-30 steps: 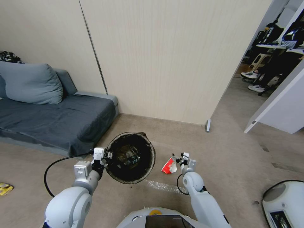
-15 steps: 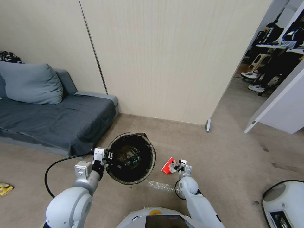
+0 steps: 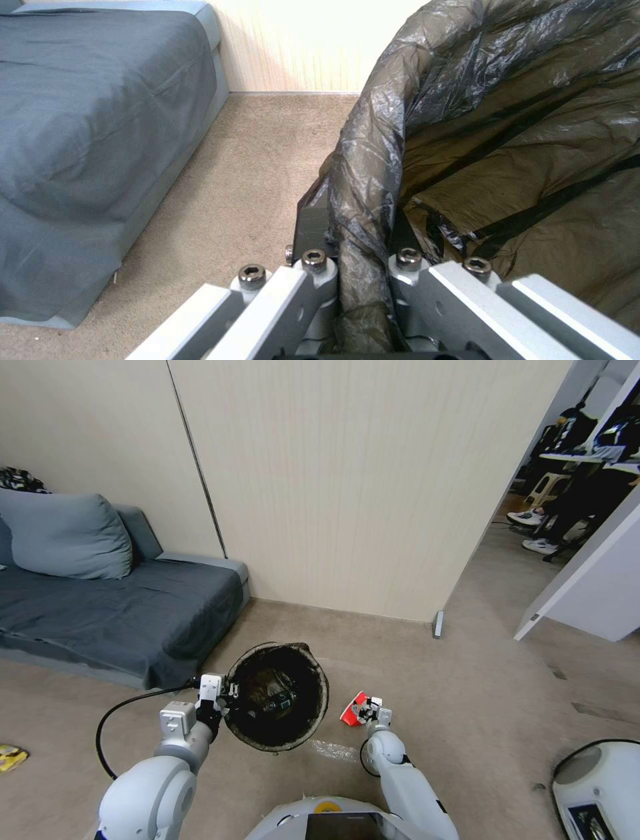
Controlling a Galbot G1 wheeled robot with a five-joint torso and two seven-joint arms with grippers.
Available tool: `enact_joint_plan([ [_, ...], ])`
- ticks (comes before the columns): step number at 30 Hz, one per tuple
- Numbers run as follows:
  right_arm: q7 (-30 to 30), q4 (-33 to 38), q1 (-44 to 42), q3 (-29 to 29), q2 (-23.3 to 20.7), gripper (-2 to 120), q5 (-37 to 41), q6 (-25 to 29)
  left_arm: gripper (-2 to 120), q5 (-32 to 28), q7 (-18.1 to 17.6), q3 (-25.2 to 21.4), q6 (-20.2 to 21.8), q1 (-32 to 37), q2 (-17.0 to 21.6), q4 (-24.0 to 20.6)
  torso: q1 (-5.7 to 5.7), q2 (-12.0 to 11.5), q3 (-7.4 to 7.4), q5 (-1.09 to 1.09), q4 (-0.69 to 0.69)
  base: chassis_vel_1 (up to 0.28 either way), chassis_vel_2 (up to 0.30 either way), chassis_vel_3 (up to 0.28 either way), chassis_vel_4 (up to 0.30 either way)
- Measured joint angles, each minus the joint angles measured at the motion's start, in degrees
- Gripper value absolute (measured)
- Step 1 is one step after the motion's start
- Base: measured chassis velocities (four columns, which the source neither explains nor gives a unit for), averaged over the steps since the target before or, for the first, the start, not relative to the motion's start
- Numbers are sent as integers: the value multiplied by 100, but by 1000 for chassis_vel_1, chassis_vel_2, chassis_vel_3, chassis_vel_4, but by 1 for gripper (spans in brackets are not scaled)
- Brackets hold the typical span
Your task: Pick up the trash bin, then pick up the garbage from the floor and place it into the trash bin.
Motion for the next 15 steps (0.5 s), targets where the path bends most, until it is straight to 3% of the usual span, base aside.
enact_joint_plan([
  [8,37,-240,9,4,16,79,18,40,1,16,0,16,-2,4,-9,0,0,0,0,0,-1,0,0,0,0],
  [11,41,-360,-4,11,13,60,18,113,1,26,2,37,-4,-13,-12,0,0,0,0,0,0,0,0,0,0],
  [13,41,-379,-7,11,9,58,12,134,1,27,2,37,-5,-16,-12,0,0,0,0,0,0,0,0,0,0],
  [15,41,-414,-10,13,-3,47,-4,158,1,27,3,34,-6,-23,-5,0,0,0,0,-1,0,0,0,0,0],
])
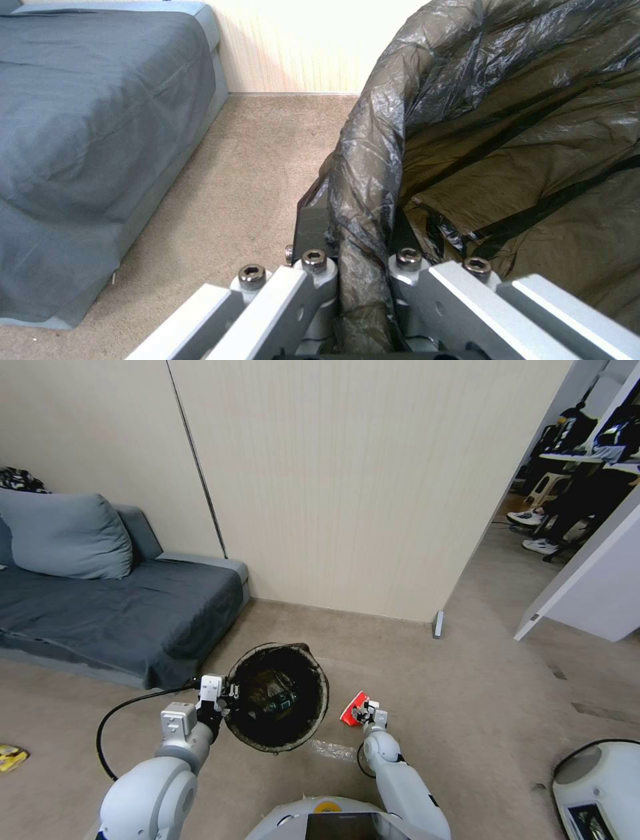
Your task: Pick up the trash bin, then pick up the garbage from the floor and place it into the trash bin.
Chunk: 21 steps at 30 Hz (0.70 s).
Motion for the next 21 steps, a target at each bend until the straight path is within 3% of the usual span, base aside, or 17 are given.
enact_joint_plan([
  [2,0,-4,0,1,-1,47,-3,4,1,0,1,-1,0,-2,3,0,0,0,0,0,0,0,0,0,0],
  [3,0,-7,-3,1,0,37,-10,14,1,0,2,-3,-1,-12,9,0,0,0,0,0,-1,0,0,0,0],
  [10,18,20,-17,-6,43,17,-81,23,1,-3,4,-1,-4,-47,16,11,0,0,0,-1,-3,0,0,0,0],
  [13,23,56,-31,-19,63,2,-163,40,1,-11,8,-9,-7,-52,17,24,0,0,0,1,0,0,0,0,0],
  [21,18,165,-72,-18,49,0,-456,127,1,-29,15,-21,-15,-74,24,38,0,0,1,2,0,0,0,0,0],
])
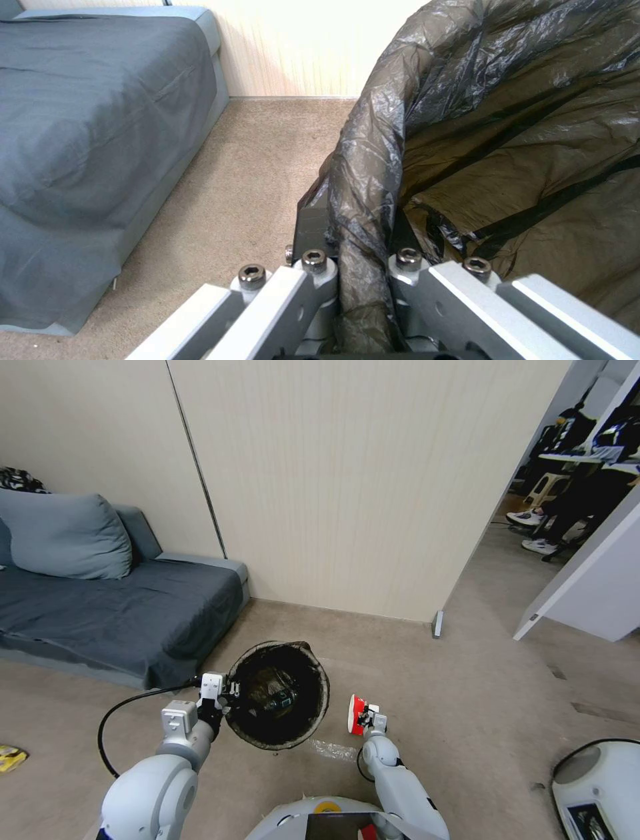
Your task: Pick up the trash bin, then pick up the garbage from the floor and place it into the trash bin.
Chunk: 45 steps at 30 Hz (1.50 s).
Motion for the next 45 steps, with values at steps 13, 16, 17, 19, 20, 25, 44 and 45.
enact_joint_plan([
  [13,-123,2544,-254,224,-459,0,-176,-287,1,-23,20,2,-3,-24,14,0,0,0,0,0,0,0,0,0,0],
  [16,-192,3220,-228,229,-601,0,-172,-459,1,-24,29,2,-3,-30,15,0,0,0,0,-1,0,0,0,0,0],
  [17,-240,3559,-226,223,-680,0,-93,-583,1,-27,32,0,-3,-30,18,1,0,0,0,0,0,0,0,0,0],
  [19,-353,4207,-222,190,-822,0,90,-828,1,-29,34,-8,-3,-28,23,5,0,0,0,-2,-1,0,0,0,0],
  [20,-353,4207,-222,190,-822,0,90,-828,1,-29,34,-8,-3,-28,23,5,0,0,0,-2,-1,0,0,0,0],
  [25,-553,5166,-201,130,-974,0,501,-1170,1,-37,40,-13,-3,-37,38,22,0,0,0,-1,0,0,0,0,0],
  [44,-2055,6480,345,-1587,-1223,0,1223,-1202,1,-35,46,80,8,-133,98,127,0,0,0,-2,0,0,0,0,0],
  [45,-2055,6449,372,-1708,-1217,0,1199,-1204,1,-33,46,80,8,-133,97,128,0,0,0,-2,0,0,0,0,0],
])
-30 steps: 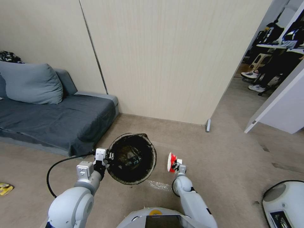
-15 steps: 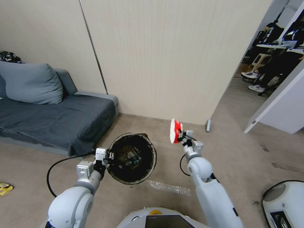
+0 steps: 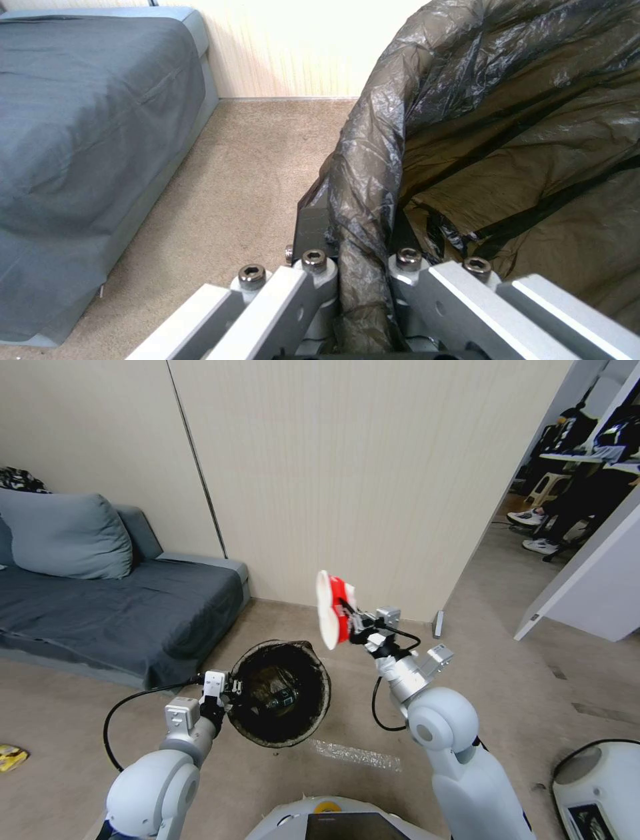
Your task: Pick up the trash bin, then pick up the garbage from the floor and place it into the trash bin.
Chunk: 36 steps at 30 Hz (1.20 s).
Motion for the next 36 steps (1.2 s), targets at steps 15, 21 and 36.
enact_joint_plan([
  [15,106,-287,-207,-944,-151,8,-692,-357,1,5,-9,-44,8,58,-9,-51,0,0,0,1,-2,0,0,0,0],
  [21,366,-338,-292,-935,-173,24,-755,-432,1,6,-11,-41,9,61,-28,-60,0,0,0,1,-1,0,0,0,0],
  [36,497,-321,-424,-889,-177,79,-820,-364,1,16,-11,-50,9,87,-49,-110,0,0,0,1,-1,0,0,0,0],
])
